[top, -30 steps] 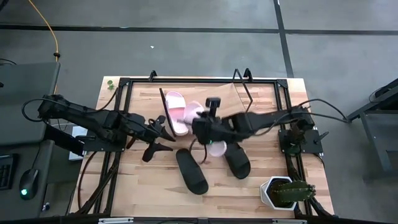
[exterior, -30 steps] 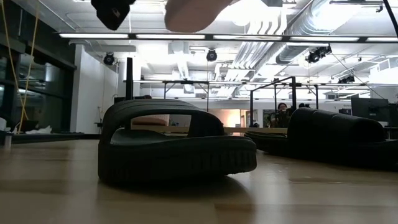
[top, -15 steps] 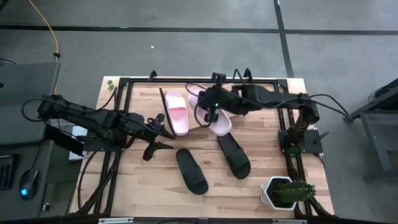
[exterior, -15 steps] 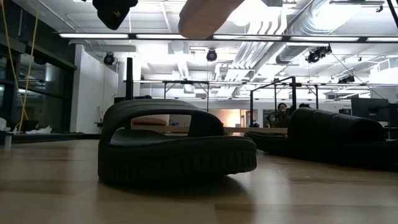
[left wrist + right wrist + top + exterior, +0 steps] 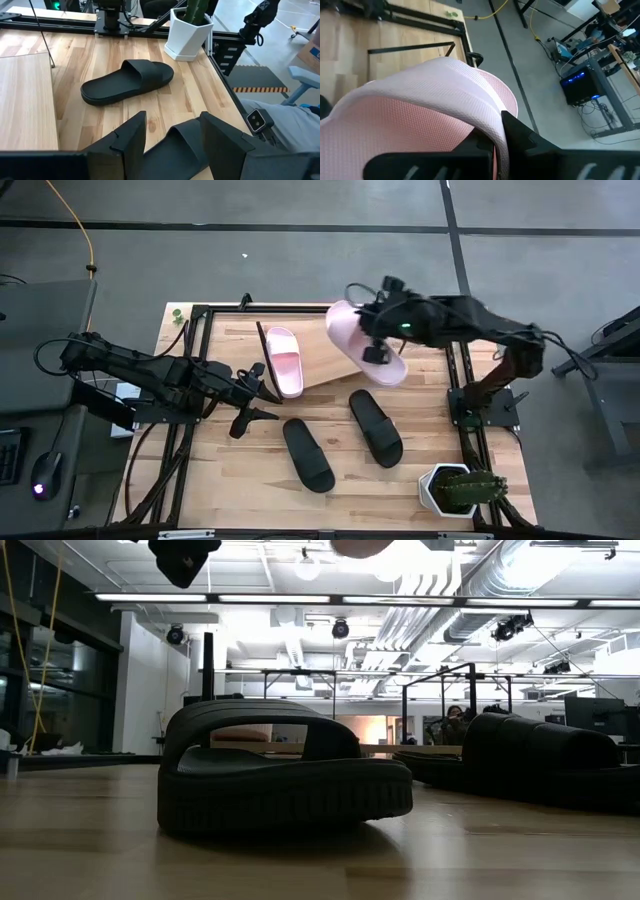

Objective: Pick and place slides into the shelf
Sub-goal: Put the pink slide on the shelf

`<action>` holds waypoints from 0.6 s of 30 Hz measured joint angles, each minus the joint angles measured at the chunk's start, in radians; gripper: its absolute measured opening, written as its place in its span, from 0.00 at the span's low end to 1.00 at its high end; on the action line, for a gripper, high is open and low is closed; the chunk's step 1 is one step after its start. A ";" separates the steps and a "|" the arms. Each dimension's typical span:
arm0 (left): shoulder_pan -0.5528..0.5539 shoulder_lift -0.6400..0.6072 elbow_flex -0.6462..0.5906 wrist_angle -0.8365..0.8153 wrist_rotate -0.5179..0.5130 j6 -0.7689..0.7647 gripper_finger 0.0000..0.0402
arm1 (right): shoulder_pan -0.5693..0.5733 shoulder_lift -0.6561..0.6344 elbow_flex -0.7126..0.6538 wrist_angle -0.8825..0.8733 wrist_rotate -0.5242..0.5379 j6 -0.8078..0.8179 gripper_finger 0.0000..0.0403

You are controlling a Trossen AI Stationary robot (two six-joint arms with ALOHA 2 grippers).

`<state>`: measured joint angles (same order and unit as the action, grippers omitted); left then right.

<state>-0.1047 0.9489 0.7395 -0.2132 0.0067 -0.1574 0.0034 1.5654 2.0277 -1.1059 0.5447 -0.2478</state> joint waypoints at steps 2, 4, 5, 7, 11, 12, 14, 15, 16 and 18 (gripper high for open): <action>0.000 0.000 0.000 0.000 0.000 0.000 0.42 | 0.016 -0.040 -0.003 -0.035 0.004 0.032 0.00; 0.000 0.000 0.000 0.000 0.000 0.000 0.42 | 0.038 -0.085 -0.031 -0.054 0.023 0.054 0.00; 0.000 0.000 0.000 0.000 -0.001 0.000 0.42 | 0.051 -0.111 -0.053 -0.060 0.037 0.066 0.00; 0.000 0.000 0.000 0.000 -0.006 0.000 0.42 | 0.076 -0.168 -0.117 -0.058 0.078 0.097 0.00; 0.000 0.000 0.000 0.000 -0.020 0.000 0.42 | 0.118 -0.301 -0.297 -0.010 0.165 0.149 0.00; 0.000 0.000 0.000 0.001 -0.023 0.000 0.42 | 0.126 -0.333 -0.353 0.020 0.183 0.162 0.00; 0.000 0.000 0.000 0.001 -0.034 0.000 0.42 | 0.136 -0.393 -0.467 0.105 0.202 0.166 0.00; 0.000 0.000 0.000 0.001 -0.044 0.000 0.42 | 0.137 -0.421 -0.528 0.160 0.202 0.158 0.00; 0.000 0.000 0.000 0.001 -0.051 0.000 0.42 | 0.137 -0.445 -0.588 0.217 0.199 0.137 0.00; 0.000 0.000 0.000 0.001 -0.064 0.000 0.42 | 0.131 -0.485 -0.709 0.344 0.191 0.088 0.00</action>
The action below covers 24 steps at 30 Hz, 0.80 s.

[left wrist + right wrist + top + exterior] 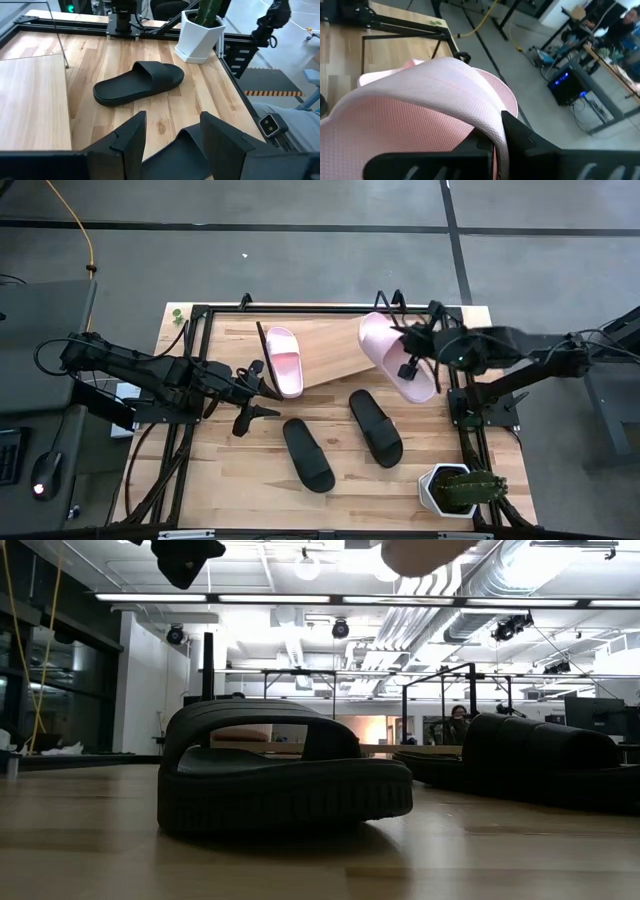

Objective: Pick and place slides into the shelf
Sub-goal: Put the pink slide on the shelf

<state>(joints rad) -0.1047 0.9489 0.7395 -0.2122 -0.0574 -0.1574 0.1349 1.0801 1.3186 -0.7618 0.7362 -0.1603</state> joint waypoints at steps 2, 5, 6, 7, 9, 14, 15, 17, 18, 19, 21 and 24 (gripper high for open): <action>0.000 0.000 0.000 0.001 -0.008 0.000 0.42 | -0.020 -0.027 -0.111 0.142 -0.003 -0.065 0.00; 0.000 0.000 0.000 0.003 -0.008 0.000 0.42 | -0.062 -0.048 -0.248 0.348 -0.032 -0.161 0.00; 0.000 0.000 0.000 0.003 -0.008 0.000 0.42 | -0.081 -0.050 -0.284 0.405 -0.051 -0.182 0.01; 0.000 0.000 0.000 0.003 -0.008 0.000 0.42 | -0.100 -0.050 -0.312 0.457 -0.079 -0.197 0.01; 0.000 0.000 0.000 0.003 -0.008 0.000 0.42 | -0.143 -0.052 -0.360 0.540 -0.148 -0.208 0.01; 0.000 0.000 0.000 0.003 -0.008 0.000 0.42 | -0.245 -0.053 -0.425 0.680 -0.310 -0.190 0.01; 0.000 0.000 0.000 0.002 -0.008 0.000 0.42 | -0.262 -0.053 -0.429 0.686 -0.336 -0.177 0.01; 0.000 0.000 0.000 0.002 -0.008 0.000 0.42 | -0.292 -0.044 -0.432 0.696 -0.384 -0.146 0.01; 0.000 0.000 0.000 0.002 -0.008 0.000 0.42 | -0.304 -0.038 -0.432 0.695 -0.406 -0.132 0.01; 0.000 0.000 0.000 0.003 -0.008 0.000 0.42 | -0.316 -0.031 -0.433 0.693 -0.428 -0.128 0.01; 0.000 0.000 0.000 0.003 -0.008 0.000 0.42 | -0.330 -0.008 -0.433 0.707 -0.450 -0.129 0.01; 0.000 0.000 0.000 0.006 -0.008 0.000 0.42 | -0.341 0.039 -0.433 0.723 -0.433 -0.128 0.01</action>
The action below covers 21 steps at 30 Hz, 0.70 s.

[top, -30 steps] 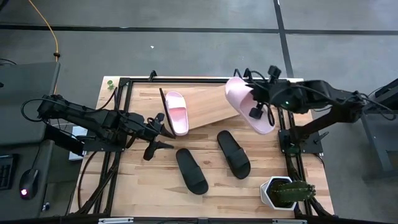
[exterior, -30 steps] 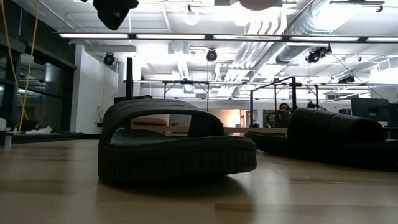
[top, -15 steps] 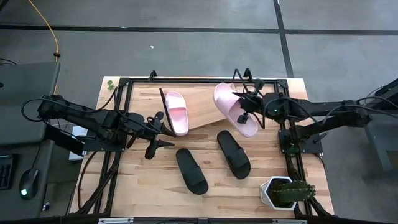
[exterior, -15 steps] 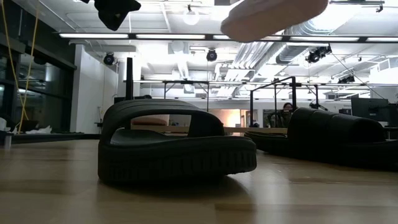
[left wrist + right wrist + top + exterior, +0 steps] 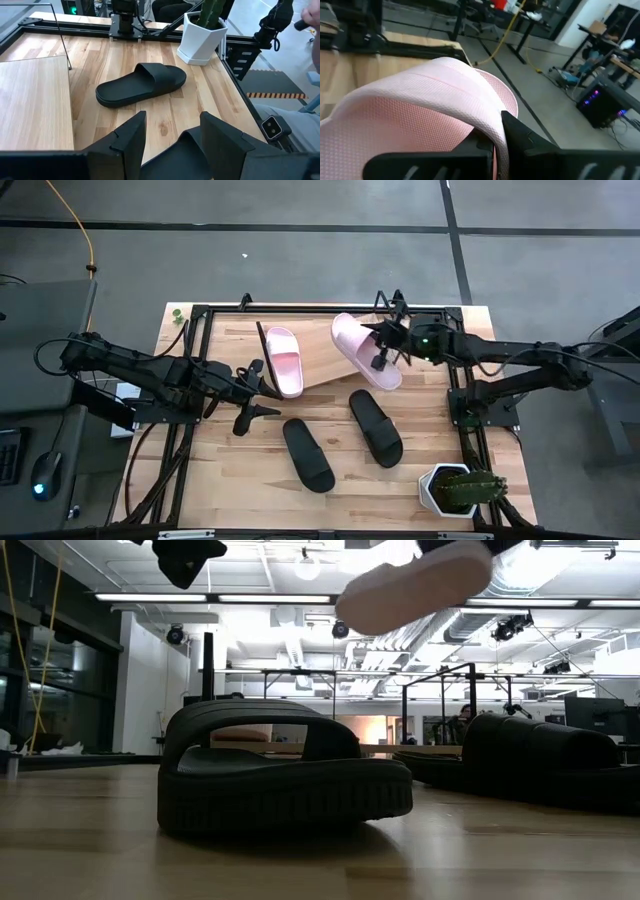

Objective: Pick and place slides into the shelf
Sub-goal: Put the pink slide on the shelf

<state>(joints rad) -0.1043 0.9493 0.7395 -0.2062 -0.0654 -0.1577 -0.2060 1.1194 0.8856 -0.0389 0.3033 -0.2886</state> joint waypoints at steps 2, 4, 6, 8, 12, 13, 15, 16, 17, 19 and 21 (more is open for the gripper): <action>0.000 0.000 0.000 0.001 0.000 0.000 0.42 | -0.004 0.035 0.000 0.016 0.038 -0.002 0.01; 0.000 0.000 0.000 0.001 0.000 0.000 0.42 | -0.004 0.075 0.000 0.041 0.070 -0.017 0.01; 0.000 0.000 0.000 0.002 0.000 0.000 0.42 | -0.005 0.119 0.000 0.063 0.081 -0.036 0.01; 0.000 0.000 0.000 0.002 0.000 0.000 0.42 | -0.004 0.168 0.000 0.117 0.075 -0.050 0.01; 0.000 0.000 0.000 0.001 0.000 0.000 0.42 | -0.003 0.261 0.000 0.249 0.067 -0.074 0.00; 0.000 0.000 0.000 0.003 0.000 -0.001 0.42 | 0.001 0.284 0.000 0.286 0.070 -0.085 0.00; 0.000 0.000 0.000 0.001 0.000 -0.001 0.42 | 0.008 0.325 0.000 0.355 0.076 -0.102 0.00; 0.000 0.000 0.000 0.002 0.000 -0.001 0.42 | 0.011 0.343 0.000 0.384 0.087 -0.110 0.00; 0.000 0.000 0.000 0.002 0.001 -0.001 0.42 | 0.016 0.359 0.000 0.406 0.097 -0.117 0.00; 0.000 0.000 0.000 0.001 0.000 -0.001 0.42 | 0.027 0.388 0.000 0.433 0.157 -0.139 0.00; 0.000 0.000 0.000 0.001 0.001 -0.001 0.42 | 0.040 0.418 0.000 0.463 0.238 -0.156 0.00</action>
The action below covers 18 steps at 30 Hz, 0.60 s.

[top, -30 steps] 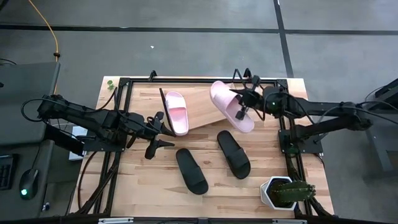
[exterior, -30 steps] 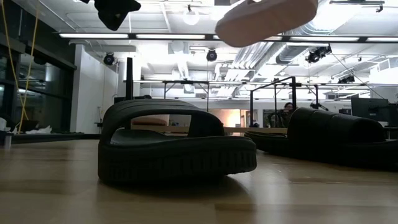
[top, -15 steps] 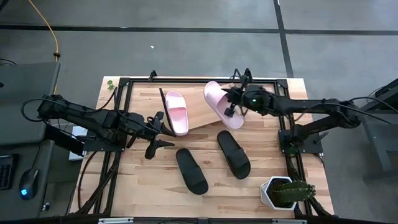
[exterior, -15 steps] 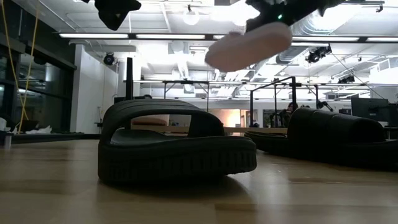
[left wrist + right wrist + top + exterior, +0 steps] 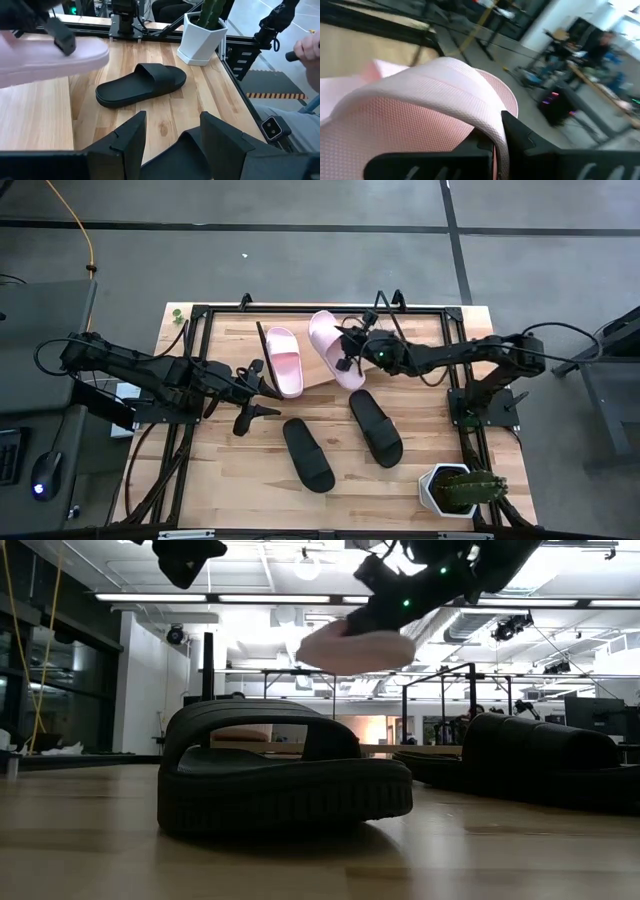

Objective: Pick and place slides into the shelf
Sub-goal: Put the pink slide on the shelf

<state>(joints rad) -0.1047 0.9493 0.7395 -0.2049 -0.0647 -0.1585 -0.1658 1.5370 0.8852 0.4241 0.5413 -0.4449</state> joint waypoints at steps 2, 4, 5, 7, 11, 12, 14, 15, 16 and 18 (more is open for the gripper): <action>0.000 0.000 0.000 -0.001 0.000 0.000 0.42 | 0.013 0.025 0.000 0.019 0.061 -0.010 0.00; 0.000 0.000 0.000 -0.001 0.000 0.000 0.42 | 0.022 0.046 0.000 0.041 0.068 -0.021 0.00; 0.000 0.000 0.000 0.000 0.000 0.000 0.42 | 0.026 0.057 0.000 0.055 0.071 -0.028 0.00; 0.000 0.000 0.000 0.000 0.000 0.000 0.42 | 0.030 0.078 0.000 0.080 0.069 -0.032 0.00; 0.000 0.000 0.000 0.000 0.000 -0.003 0.42 | 0.029 0.113 0.000 0.131 0.052 -0.026 0.00; 0.000 0.000 0.000 0.000 0.000 -0.003 0.42 | 0.029 0.122 0.000 0.146 0.053 -0.027 0.00; 0.000 0.000 0.000 0.000 0.000 -0.003 0.42 | 0.029 0.133 0.000 0.160 0.063 -0.028 0.00; 0.000 0.000 0.000 0.001 0.000 -0.003 0.42 | 0.029 0.137 0.000 0.167 0.068 -0.028 0.00; 0.000 0.000 0.000 0.001 0.000 -0.002 0.42 | 0.029 0.141 0.000 0.172 0.064 -0.027 0.00; 0.000 0.000 0.000 0.000 0.000 -0.002 0.42 | 0.029 0.152 0.000 0.185 0.067 -0.028 0.00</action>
<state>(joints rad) -0.1047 0.9493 0.7395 -0.2044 -0.0648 -0.1600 -0.1371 1.6890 0.8852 0.6087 0.6083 -0.4725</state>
